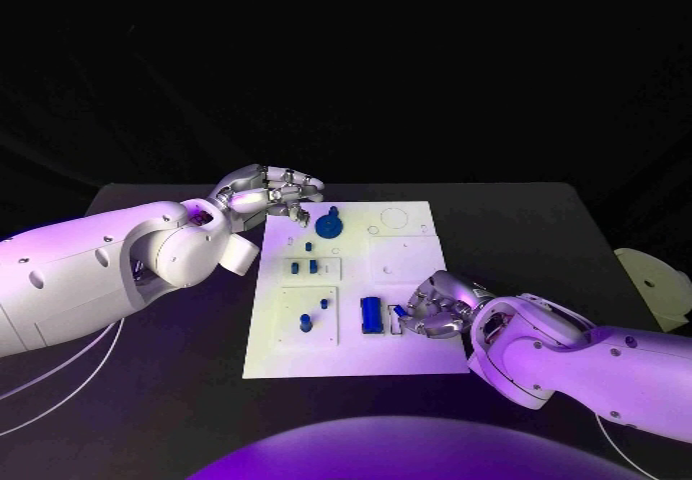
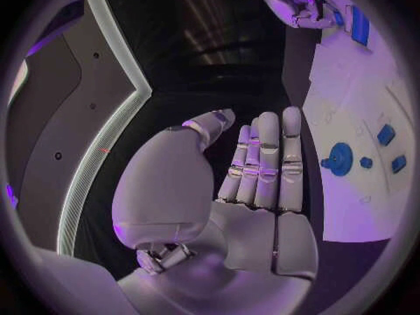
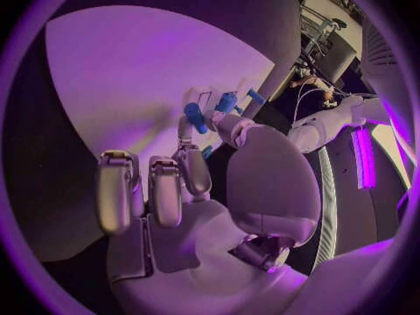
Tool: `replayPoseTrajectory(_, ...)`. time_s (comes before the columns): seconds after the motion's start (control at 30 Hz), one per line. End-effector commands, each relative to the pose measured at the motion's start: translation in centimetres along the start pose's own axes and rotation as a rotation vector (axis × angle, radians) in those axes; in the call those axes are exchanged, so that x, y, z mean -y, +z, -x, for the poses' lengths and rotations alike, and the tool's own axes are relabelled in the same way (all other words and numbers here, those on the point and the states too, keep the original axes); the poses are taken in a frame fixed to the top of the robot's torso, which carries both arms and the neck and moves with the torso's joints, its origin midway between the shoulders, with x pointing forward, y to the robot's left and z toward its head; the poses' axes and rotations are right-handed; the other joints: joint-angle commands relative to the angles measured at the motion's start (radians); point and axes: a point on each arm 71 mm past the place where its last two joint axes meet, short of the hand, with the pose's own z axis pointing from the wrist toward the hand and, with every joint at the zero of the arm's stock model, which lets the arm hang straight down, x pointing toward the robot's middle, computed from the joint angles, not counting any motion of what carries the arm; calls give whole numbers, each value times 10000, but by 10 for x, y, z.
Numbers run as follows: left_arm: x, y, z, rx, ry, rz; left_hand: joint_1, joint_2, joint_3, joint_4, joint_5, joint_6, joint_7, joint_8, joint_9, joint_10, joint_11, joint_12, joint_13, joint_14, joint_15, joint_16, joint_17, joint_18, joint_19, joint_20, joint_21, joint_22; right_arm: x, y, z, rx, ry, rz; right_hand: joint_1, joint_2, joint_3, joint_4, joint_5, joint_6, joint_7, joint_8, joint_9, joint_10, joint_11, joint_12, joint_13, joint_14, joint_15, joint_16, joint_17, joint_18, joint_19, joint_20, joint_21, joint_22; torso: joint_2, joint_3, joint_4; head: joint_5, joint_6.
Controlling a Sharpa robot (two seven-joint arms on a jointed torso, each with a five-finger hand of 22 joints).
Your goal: Assemble the parts on the task board
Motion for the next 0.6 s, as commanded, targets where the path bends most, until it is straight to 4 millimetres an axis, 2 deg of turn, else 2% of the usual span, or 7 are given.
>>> replayPoseTrajectory(0.03,1,1,-3,-225,-39,-55,10,39,28,-13,59,-61,5,31,14,-90,4,61,-9,-70,13,68,-13,96,75,-19,-58,15,-1,1,-2,-221,-11,-30,-101,5,-17,67,-63,81,2,-46,-15,121,-3,62,479,969,-44,35,2204,-165,538,-55,33,2246,-2,0,-4,11,-11)
replayPoseTrajectory(0.17,1,1,-3,-224,-37,-47,10,39,28,-13,59,-61,5,31,14,-90,4,61,-9,-70,13,68,-13,96,75,-19,-58,15,-2,3,-3,-267,-42,-42,-231,35,-40,132,-91,138,-4,-63,-56,150,-7,140,534,974,-47,44,2227,-171,548,-57,60,2253,-4,-6,-8,16,-19)
replayPoseTrajectory(0.3,1,1,-4,-240,-41,-44,13,39,32,-20,67,-60,6,37,16,-94,5,65,-11,-74,13,69,-16,96,76,-19,-62,18,-2,5,-5,-363,-116,-72,-349,44,-71,189,-119,163,-4,-84,-89,159,-6,162,552,974,-48,45,2229,-172,550,-59,63,2254,1,-13,19,-28,-10)
replayPoseTrajectory(0.43,1,0,-3,-242,-41,-26,13,39,32,-20,67,-60,6,37,16,-94,5,65,-11,-74,13,69,-16,96,76,-19,-62,18,-3,6,-6,-462,-285,-89,-535,32,-152,268,-224,204,-1,-120,-145,153,-3,149,552,969,-47,35,2203,-161,530,-59,14,2240,-4,-6,-2,8,-40)
replayPoseTrajectory(0.6,1,0,-4,-255,-37,-11,13,39,32,-20,67,-60,6,37,16,-94,5,65,-11,-74,13,69,-16,96,76,-19,-62,18,-4,8,-7,-483,-475,-63,-677,20,-260,324,-467,239,0,-160,-203,144,0,129,550,963,-44,26,2181,-155,519,-56,-13,2231,-2,-8,6,37,-53)
